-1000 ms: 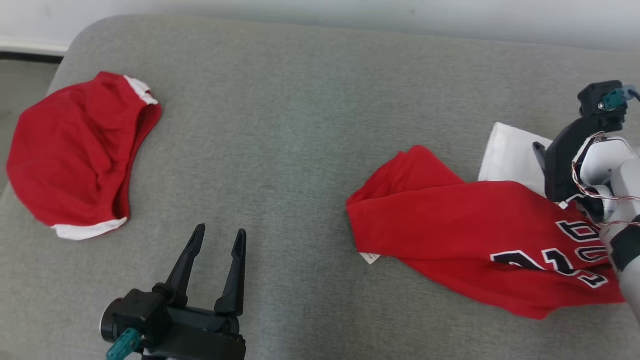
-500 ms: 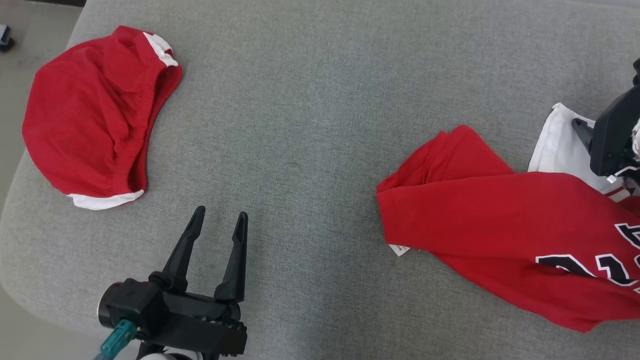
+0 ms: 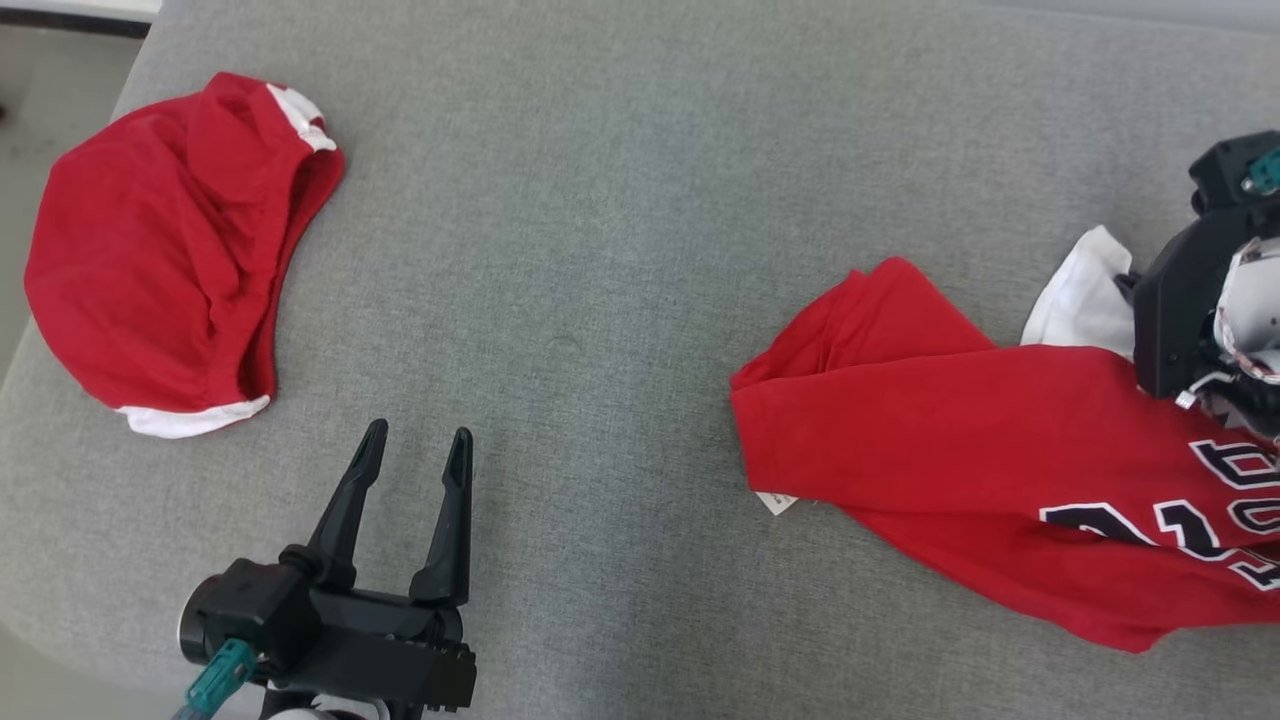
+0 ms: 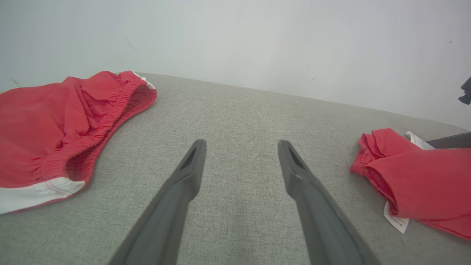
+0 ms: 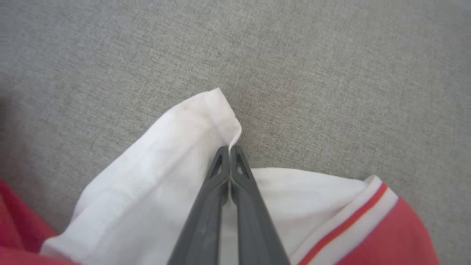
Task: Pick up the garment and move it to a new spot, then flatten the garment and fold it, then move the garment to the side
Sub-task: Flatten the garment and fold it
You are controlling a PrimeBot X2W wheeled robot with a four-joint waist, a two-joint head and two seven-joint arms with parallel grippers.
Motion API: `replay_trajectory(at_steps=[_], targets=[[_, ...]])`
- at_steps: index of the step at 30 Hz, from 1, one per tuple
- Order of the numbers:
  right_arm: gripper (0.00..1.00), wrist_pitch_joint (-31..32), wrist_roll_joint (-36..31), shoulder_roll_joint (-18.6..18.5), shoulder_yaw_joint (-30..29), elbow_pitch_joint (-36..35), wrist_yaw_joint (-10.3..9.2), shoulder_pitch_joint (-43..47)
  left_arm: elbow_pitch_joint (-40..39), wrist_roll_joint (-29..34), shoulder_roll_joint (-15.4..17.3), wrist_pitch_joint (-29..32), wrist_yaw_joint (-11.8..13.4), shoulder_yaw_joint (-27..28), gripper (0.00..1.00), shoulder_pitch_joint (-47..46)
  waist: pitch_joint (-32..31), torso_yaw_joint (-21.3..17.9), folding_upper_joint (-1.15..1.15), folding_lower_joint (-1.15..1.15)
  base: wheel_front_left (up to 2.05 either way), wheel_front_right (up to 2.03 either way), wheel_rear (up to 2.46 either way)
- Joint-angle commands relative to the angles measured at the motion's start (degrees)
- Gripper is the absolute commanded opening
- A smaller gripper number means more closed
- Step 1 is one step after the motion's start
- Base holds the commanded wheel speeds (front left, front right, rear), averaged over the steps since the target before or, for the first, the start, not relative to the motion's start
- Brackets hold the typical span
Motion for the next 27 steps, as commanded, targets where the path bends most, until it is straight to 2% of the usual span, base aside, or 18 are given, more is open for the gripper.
replay_trajectory(at_steps=[1, 7, 12, 17, 22, 25, 27], targets=[[0.0, -2.0, 0.6, 0.0, 0.9, 0.3, 0.26, 2.4, 0.5, 0.0, 0.0, 0.0, 0.1, 0.2, 1.0, 0.7, -1.7, -1.0, 0.0, 0.0, 0.0, 0.0, 0.0], [0.0, -11.1, 1.5, 2.0, 2.2, -3.6, 0.25, -0.3, 2.0, 0.8, 0.0, 0.0, 0.1, 1.5, 1.0, 2.4, -5.5, -2.9, 0.0, 0.0, 0.0, 0.0, 0.0], [0.0, -15.6, 2.9, 2.2, 4.9, -10.0, 0.24, -3.1, 2.7, 1.1, 0.0, 0.0, 0.1, 3.2, 1.0, 4.2, -8.6, -5.3, 0.0, 0.0, 0.0, 0.0, 0.0], [0.0, -18.4, 2.7, 1.0, 4.4, -14.4, 0.23, -4.4, 3.0, 1.3, 0.1, 0.0, 0.1, 4.2, 1.0, 5.6, -11.2, -7.4, 0.0, 0.0, 0.0, 0.0, 0.0], [0.0, -19.1, 2.7, -1.3, -1.1, -19.7, 0.19, 1.3, 3.2, 1.3, 0.1, 0.0, 0.1, 5.4, 1.0, 7.6, -14.1, -9.9, 0.0, 0.0, 0.0, 0.0, 0.0], [0.0, -18.7, 1.8, -3.3, -8.7, -23.5, 0.19, 8.6, 2.9, 1.2, 0.0, 0.0, 0.1, 5.9, 1.0, 8.8, -15.2, -11.4, 0.0, 0.0, 0.0, 0.0, 0.0], [0.0, -18.1, 1.6, -3.3, -15.4, -26.3, 0.19, 16.0, 2.7, 1.0, 0.0, 0.0, 0.3, 6.3, 1.0, 9.6, -15.8, -12.4, 0.0, 0.0, 0.0, 0.0, 0.0]])
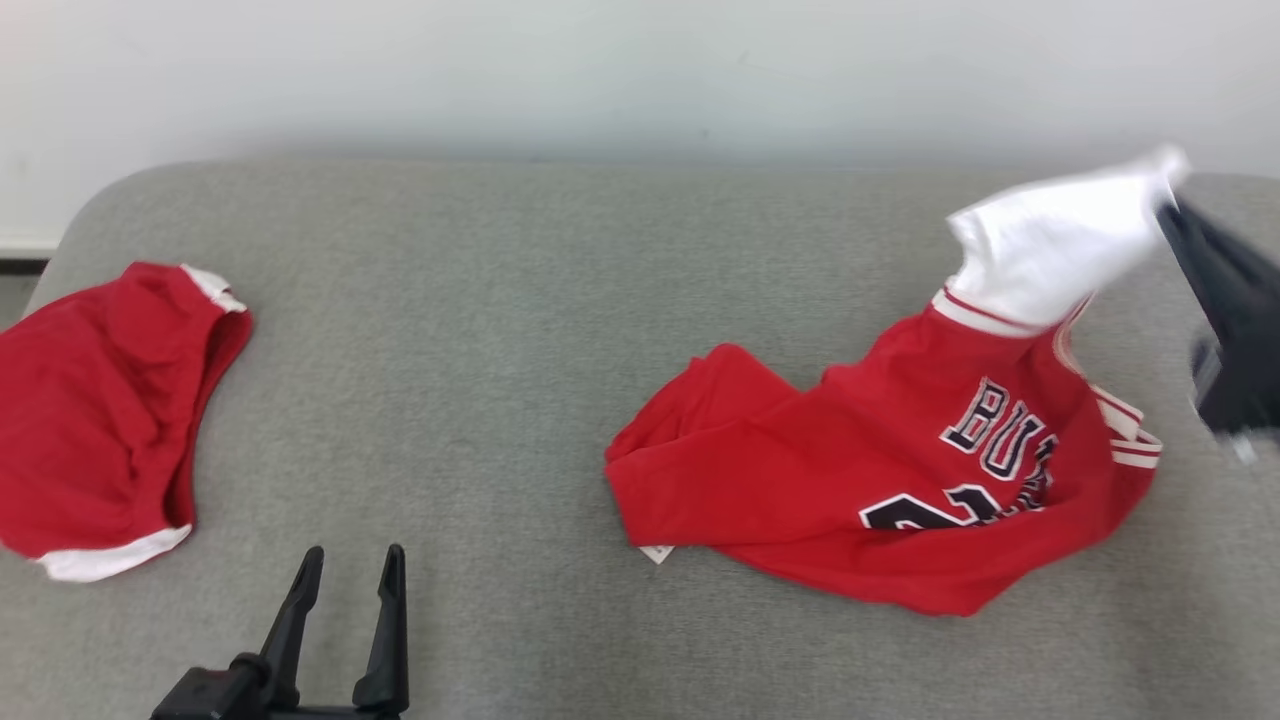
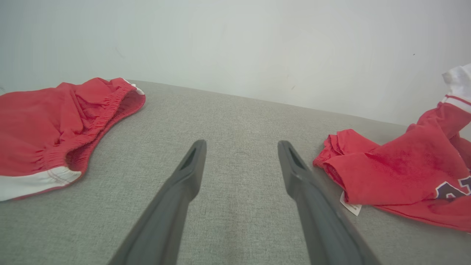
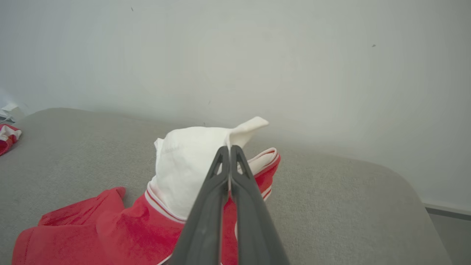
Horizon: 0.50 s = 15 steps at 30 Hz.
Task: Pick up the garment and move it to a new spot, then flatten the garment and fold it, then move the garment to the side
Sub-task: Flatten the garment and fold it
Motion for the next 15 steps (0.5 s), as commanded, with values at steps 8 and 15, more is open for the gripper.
replay_trajectory(at_steps=[8, 15], targets=[[0.0, 8.1, -7.5, 11.2, -24.7, -15.3, 0.03, 32.0, -1.0, -0.3, 0.0, 0.0, 0.6, 1.3, 1.0, 2.7, -2.5, -6.4, 0.0, 0.01, 0.0, 0.0, 0.0], [0.0, 14.4, -16.1, 21.8, -28.5, -17.4, 0.03, 42.6, -0.4, -0.7, 0.0, 0.0, 0.7, 0.3, 1.0, 1.9, -2.9, -7.6, 0.0, 0.01, 0.0, 0.0, 0.0]])
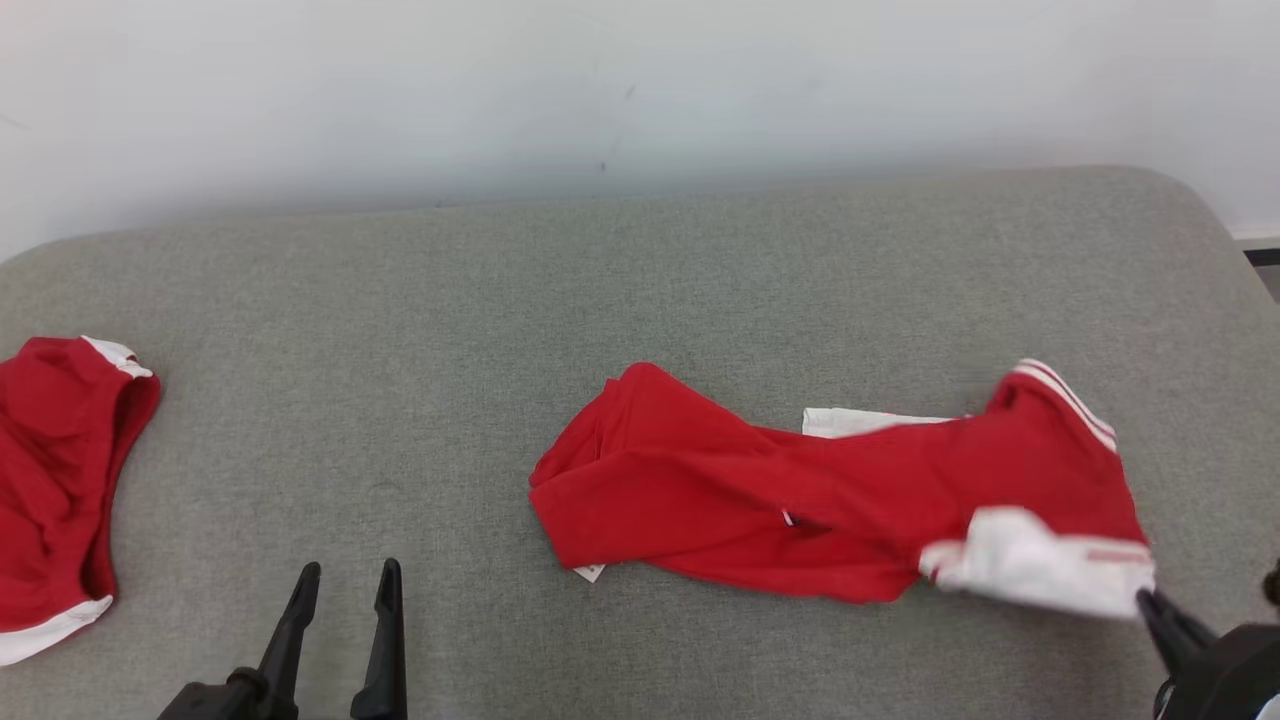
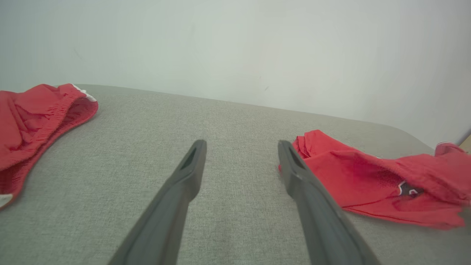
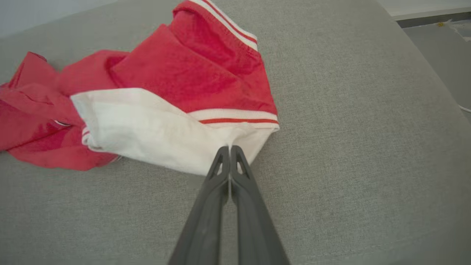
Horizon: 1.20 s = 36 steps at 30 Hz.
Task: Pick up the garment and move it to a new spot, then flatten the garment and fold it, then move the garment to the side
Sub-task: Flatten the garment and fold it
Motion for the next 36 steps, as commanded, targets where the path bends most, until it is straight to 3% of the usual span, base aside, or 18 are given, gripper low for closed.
replay_trajectory(at_steps=[1, 4, 5, 6, 11, 20, 25, 30, 36], targets=[[0.0, 0.4, -1.0, 0.8, 0.2, 1.5, 0.03, 0.6, 0.2, -0.1, 0.0, 0.0, 0.3, -0.2, 1.0, -0.1, -0.3, -0.1, 0.0, 0.01, 0.0, 0.0, 0.0], [0.0, -0.5, -3.8, 0.8, 0.3, 5.6, 0.03, 0.2, 0.5, -0.2, 0.0, 0.0, 0.3, -0.9, 1.0, -0.1, -0.5, 0.3, 0.0, 0.01, 0.0, 0.0, 0.0], [0.38, -0.8, -4.3, 1.1, 0.5, 7.0, 0.03, -0.2, 0.6, -0.2, 0.0, 0.0, 0.3, -1.1, 1.0, -0.1, -0.6, 0.6, 0.0, 0.01, 0.0, 0.0, 0.0], [1.0, -1.3, -4.8, 1.5, 0.2, 7.8, 0.03, -0.6, 0.6, -0.2, 0.0, 0.0, 0.3, -1.2, 1.0, 0.0, -0.8, 0.8, 0.0, 0.01, 0.0, 0.0, 0.0], [1.0, -2.5, -5.4, 2.1, -1.0, 9.0, 0.03, -2.7, 0.8, -0.4, 0.0, 0.0, 0.5, -1.4, 1.0, 1.3, -1.9, 2.0, 0.0, 0.01, 0.0, 0.0, 0.0], [1.0, 1.7, -7.8, 3.0, -3.4, 1.7, 0.03, -8.5, 0.8, -0.7, 0.0, 0.0, 0.9, -1.5, 1.0, 2.3, -3.4, 3.5, 0.0, 0.01, 0.0, 0.0, 0.0], [1.0, 3.9, -8.6, 3.6, -0.2, -0.4, 0.03, -13.0, 1.0, -0.9, 0.0, 0.0, 1.1, -1.9, 1.0, 2.2, -3.7, 4.4, 0.0, 0.01, 0.0, 0.0, 0.0], [1.0, -3.6, -8.0, 4.0, 4.9, -1.5, 0.03, -14.8, 0.9, -1.5, 0.0, 0.0, 1.5, -2.0, 1.0, 1.4, -3.8, 5.4, 0.0, 0.01, 0.0, 0.0, 0.0], [1.0, -20.2, -8.8, 4.2, 10.0, -0.7, 0.03, -12.8, 0.7, -1.8, 0.0, 0.0, 1.9, -1.2, 1.0, 2.9, -4.7, 5.2, 0.0, 0.01, 0.0, 0.0, 0.0]])
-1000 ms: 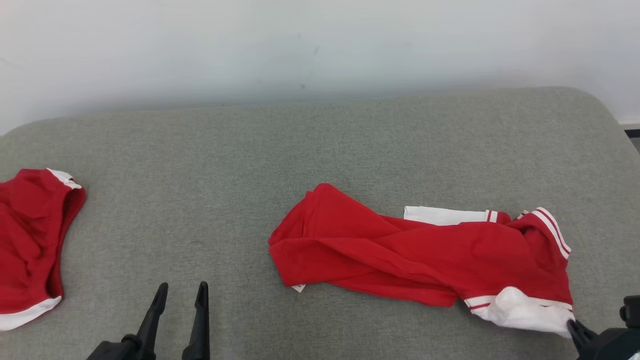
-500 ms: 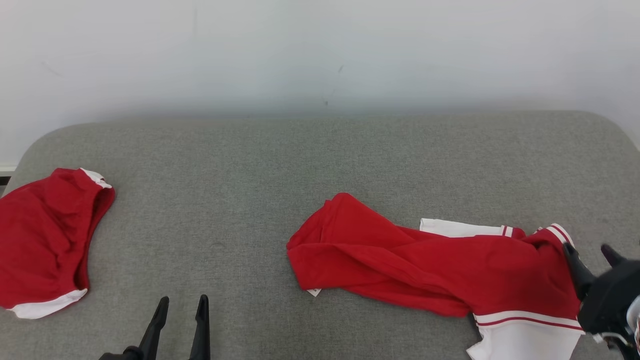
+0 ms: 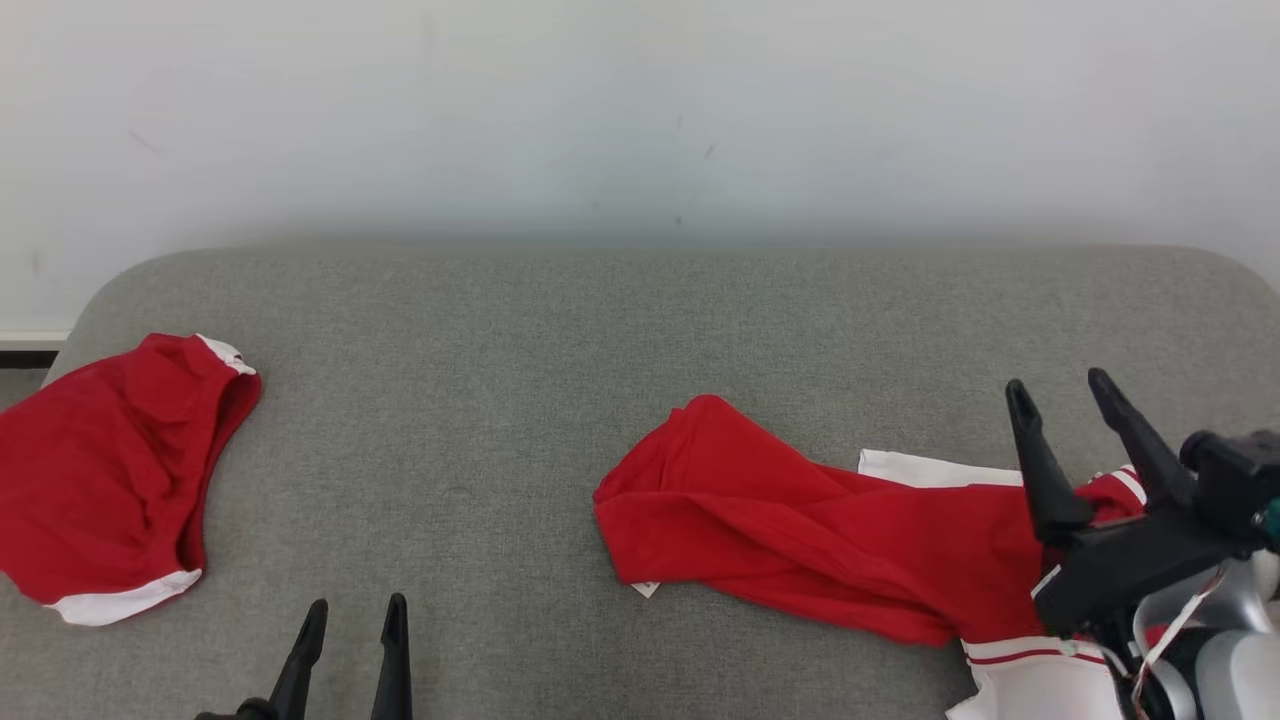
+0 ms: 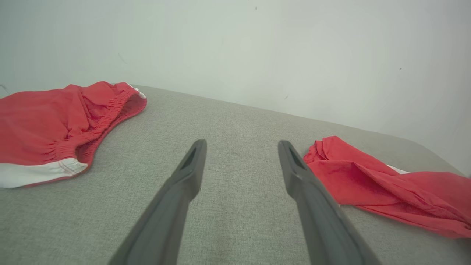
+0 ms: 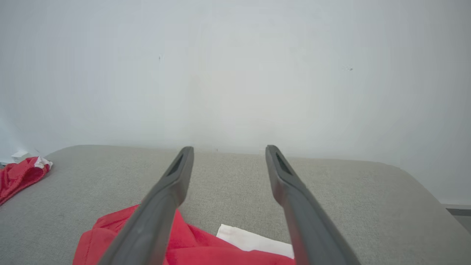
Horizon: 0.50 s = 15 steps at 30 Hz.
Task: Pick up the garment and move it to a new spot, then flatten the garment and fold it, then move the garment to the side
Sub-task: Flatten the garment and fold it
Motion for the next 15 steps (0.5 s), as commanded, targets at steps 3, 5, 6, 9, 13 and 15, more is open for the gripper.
replay_trajectory(at_steps=[3, 5, 6, 9, 13, 15], targets=[[1.0, -7.1, -1.2, -0.1, 1.2, 1.3, 0.03, 2.4, -0.5, -0.6, 0.0, 0.0, 0.3, 0.6, 1.0, 1.5, -0.7, -0.4, 0.0, 0.0, 0.0, 0.0, 0.0], [1.0, -11.3, -1.6, 0.0, 2.1, 2.6, 0.03, 4.0, -0.9, -0.6, 0.0, 0.0, 0.5, 0.9, 1.0, 2.1, -1.0, -0.7, 0.0, 0.0, 0.0, 0.0, 0.0], [1.0, -13.2, -1.6, 0.0, 2.7, 3.1, 0.03, 4.7, -1.0, -0.6, 0.0, 0.0, 0.6, 1.1, 1.0, 2.4, -1.1, -0.8, 0.0, 0.0, 0.0, 0.0, 0.0], [1.0, -17.7, -2.1, -0.5, 4.4, 5.0, 0.03, 6.8, -1.5, -0.6, 0.0, 0.0, 0.7, 1.5, 1.0, 2.9, -1.4, -1.2, 0.0, 0.0, 0.0, 0.0, 0.0], [1.0, -21.2, -1.7, -1.1, 6.2, 7.4, 0.03, 8.9, -1.9, -0.5, 0.0, 0.0, 0.9, 1.7, 1.0, 3.8, -1.9, -1.4, 0.0, 0.0, 0.0, 0.0, 0.0], [1.0, -21.8, -1.5, -0.7, 6.3, 8.2, 0.03, 9.9, -2.1, -0.5, 0.0, 0.0, 1.0, 1.7, 1.0, 4.0, -2.1, -1.4, 0.0, 0.0, 0.0, 0.0, 0.0]])
